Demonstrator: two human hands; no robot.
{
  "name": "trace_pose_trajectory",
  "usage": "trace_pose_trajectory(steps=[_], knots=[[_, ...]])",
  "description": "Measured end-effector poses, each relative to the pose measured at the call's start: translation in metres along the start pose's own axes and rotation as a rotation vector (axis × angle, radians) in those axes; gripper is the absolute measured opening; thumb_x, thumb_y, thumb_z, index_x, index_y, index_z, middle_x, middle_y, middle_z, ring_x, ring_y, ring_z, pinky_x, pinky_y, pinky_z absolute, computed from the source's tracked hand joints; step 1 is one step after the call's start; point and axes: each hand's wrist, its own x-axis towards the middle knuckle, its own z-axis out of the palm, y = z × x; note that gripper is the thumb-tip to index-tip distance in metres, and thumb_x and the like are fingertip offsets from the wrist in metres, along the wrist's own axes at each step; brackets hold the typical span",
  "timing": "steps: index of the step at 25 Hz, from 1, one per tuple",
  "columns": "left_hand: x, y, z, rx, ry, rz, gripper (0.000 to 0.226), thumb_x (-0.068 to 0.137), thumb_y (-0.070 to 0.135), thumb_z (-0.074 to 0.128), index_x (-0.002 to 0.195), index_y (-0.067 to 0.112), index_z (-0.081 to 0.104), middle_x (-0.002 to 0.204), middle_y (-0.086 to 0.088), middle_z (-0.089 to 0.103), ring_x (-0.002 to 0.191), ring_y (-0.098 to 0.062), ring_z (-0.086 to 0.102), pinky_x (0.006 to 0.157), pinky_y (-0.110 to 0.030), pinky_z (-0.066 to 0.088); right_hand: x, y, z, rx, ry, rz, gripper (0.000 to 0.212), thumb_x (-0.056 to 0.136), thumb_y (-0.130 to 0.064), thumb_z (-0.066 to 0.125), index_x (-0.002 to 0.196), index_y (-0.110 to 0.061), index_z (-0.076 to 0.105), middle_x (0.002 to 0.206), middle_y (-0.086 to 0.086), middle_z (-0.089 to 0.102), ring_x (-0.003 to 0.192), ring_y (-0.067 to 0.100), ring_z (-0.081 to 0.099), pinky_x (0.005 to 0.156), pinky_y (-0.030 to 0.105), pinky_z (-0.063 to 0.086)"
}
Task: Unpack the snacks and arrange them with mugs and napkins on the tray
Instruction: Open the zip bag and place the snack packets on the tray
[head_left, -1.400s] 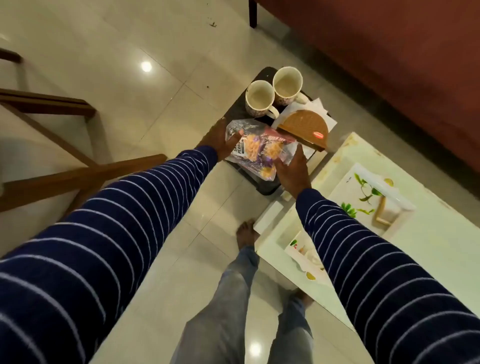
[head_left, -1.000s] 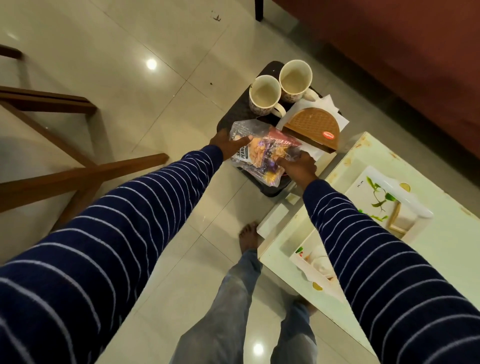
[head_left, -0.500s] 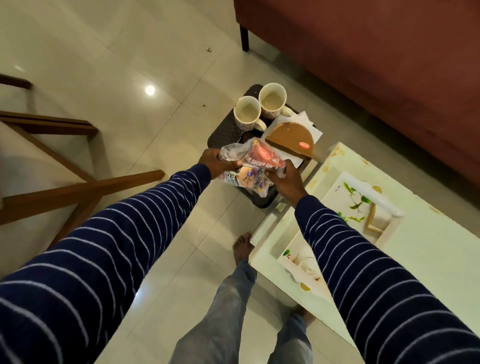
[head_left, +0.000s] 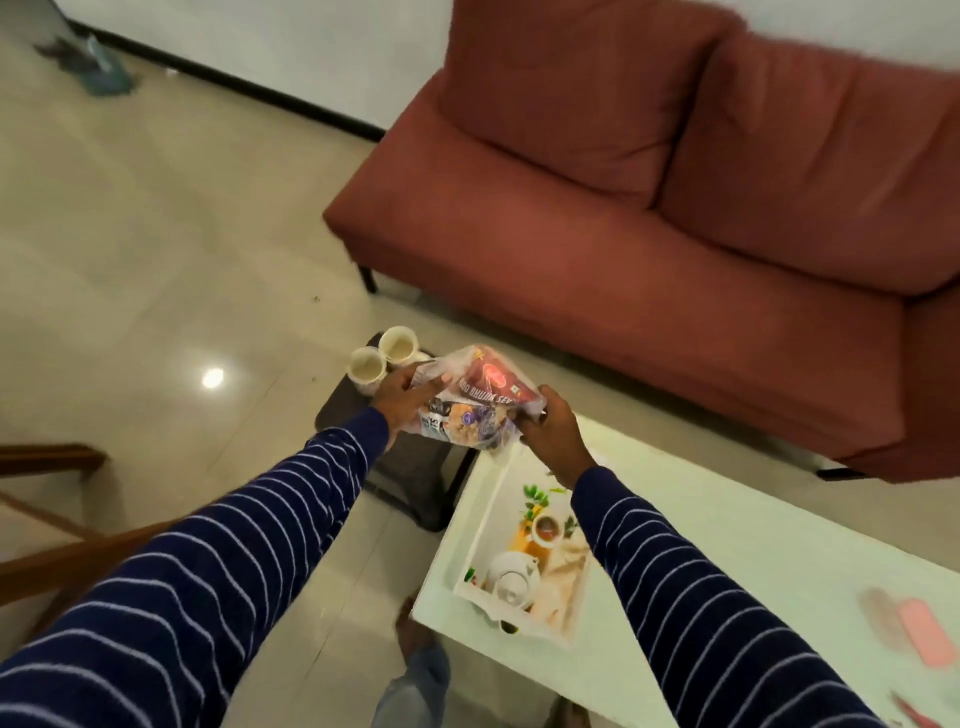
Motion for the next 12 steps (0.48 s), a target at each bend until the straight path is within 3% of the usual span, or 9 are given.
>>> trace_pose_trajectory(steps=[4,6,8,12], knots=[[-0.057,0.082,0.084,-0.041,-0.077,0.115,0.034,0.095,0.033,0.061,0.122,0.012,0.064,0.121,-0.022,0.067,0.108,-0.039,0.065,0.090,-0.055,0.054,-0.058,-0.050,-0.105,0.044,0.120,-0.133,0.012,0.091,0.001,0.063,0.097,0.004,0.054,0.091,0.022,0.063,0.082,0.023,0.055,0.073,0.043,0.050],[-0.087,0.116,0.125,-0.003,-0.104,0.156,0.047,0.096,0.047,0.053,0.127,0.012,0.061,0.127,-0.019,0.064,0.114,-0.037,0.062,0.097,-0.055,0.051,-0.088,-0.070,-0.155,0.065,0.165,-0.187,0.011,0.091,0.005,0.061,0.100,0.006,0.054,0.101,0.032,0.063,0.088,0.035,0.061,0.080,0.052,0.054],[-0.117,0.145,0.163,0.036,-0.072,0.173,0.062,0.094,0.062,0.042,0.120,0.009,0.063,0.121,-0.015,0.066,0.108,-0.033,0.065,0.098,-0.051,0.051,-0.117,-0.084,-0.199,0.087,0.216,-0.250,0.010,0.092,0.007,0.058,0.102,0.007,0.054,0.104,0.031,0.065,0.093,0.040,0.064,0.085,0.059,0.053],[-0.176,0.187,0.241,0.094,-0.107,0.184,0.076,0.090,0.075,0.026,0.117,0.014,0.063,0.124,-0.015,0.066,0.106,-0.030,0.064,0.104,-0.047,0.046,-0.182,-0.112,-0.289,0.152,0.312,-0.351,0.012,0.095,0.004,0.055,0.107,0.003,0.055,0.103,0.021,0.070,0.097,0.037,0.069,0.082,0.055,0.058]])
